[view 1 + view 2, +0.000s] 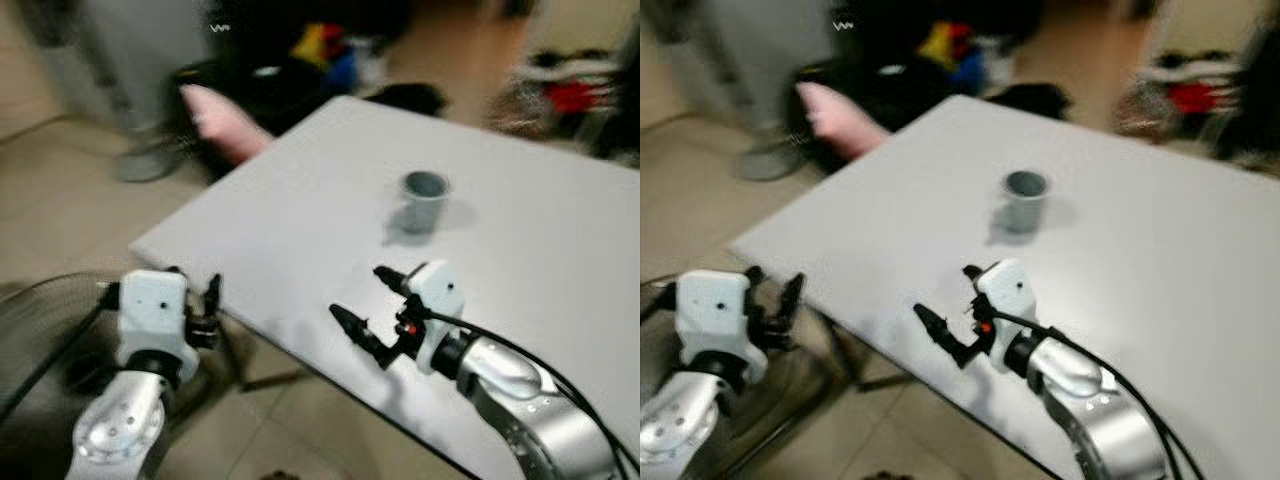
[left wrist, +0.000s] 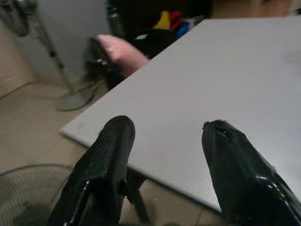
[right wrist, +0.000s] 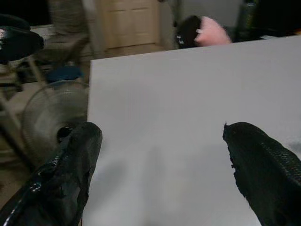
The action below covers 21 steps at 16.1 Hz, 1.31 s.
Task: Setting the table
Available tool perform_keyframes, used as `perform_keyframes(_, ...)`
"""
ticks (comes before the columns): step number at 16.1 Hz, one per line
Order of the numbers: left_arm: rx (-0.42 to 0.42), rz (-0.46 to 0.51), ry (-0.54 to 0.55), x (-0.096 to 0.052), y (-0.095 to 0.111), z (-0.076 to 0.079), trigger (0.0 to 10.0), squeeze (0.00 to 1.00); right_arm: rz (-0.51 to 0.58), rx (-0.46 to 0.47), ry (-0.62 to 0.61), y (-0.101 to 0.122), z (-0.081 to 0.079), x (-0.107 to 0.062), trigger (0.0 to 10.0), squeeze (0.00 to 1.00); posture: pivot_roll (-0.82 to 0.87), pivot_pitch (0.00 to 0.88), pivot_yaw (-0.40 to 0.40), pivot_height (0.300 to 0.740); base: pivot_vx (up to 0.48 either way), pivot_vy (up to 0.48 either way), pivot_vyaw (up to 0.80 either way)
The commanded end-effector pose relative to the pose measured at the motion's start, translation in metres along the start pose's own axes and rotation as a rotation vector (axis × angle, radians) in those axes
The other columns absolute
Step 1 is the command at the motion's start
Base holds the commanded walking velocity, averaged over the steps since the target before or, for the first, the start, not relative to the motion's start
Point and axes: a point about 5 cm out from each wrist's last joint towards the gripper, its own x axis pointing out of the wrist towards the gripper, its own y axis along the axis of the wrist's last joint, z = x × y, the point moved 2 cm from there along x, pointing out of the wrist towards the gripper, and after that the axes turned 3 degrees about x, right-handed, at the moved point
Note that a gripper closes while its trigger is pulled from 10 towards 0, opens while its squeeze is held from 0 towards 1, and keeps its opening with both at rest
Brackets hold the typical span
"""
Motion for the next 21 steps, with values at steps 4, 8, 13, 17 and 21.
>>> perform_keyframes(4, 0.054, 0.021, 0.054, -0.005, 0.004, -0.008, 10.0, 0.00, 0.028, 0.030, -0.008, 0.002, 0.001, 0.002, 10.0, 0.00, 0.00, 0.011, 0.049, 0.740, 0.000, 0.000, 0.80)
perform_keyframes(8, 0.056, -0.008, 0.070, -0.009, 0.001, -0.009, 10.0, 0.00, 0.023, 0.055, -0.006, 0.000, 0.001, 0.002, 10.0, 0.00, 0.01, 0.014, 0.046, 0.740, 0.000, 0.000, 0.80)
perform_keyframes(13, 0.072, 0.005, 0.085, -0.010, 0.002, -0.011, 10.0, 0.00, 0.029, 0.059, 0.004, 0.001, 0.001, 0.003, 10.0, 0.00, 0.02, 0.013, 0.042, 0.740, 0.000, 0.000, 0.80)
perform_keyframes(17, 0.074, 0.002, 0.088, -0.012, 0.001, -0.010, 10.0, 0.00, 0.029, 0.057, 0.019, 0.002, 0.002, 0.003, 10.0, 0.00, 0.03, 0.013, 0.031, 0.740, 0.000, 0.000, 0.80)
perform_keyframes(21, 0.091, 0.006, 0.103, -0.016, 0.000, -0.011, 10.0, 0.00, 0.030, 0.056, 0.036, 0.002, 0.003, 0.004, 10.0, 0.00, 0.04, 0.016, 0.022, 0.740, 0.000, 0.000, 0.80)
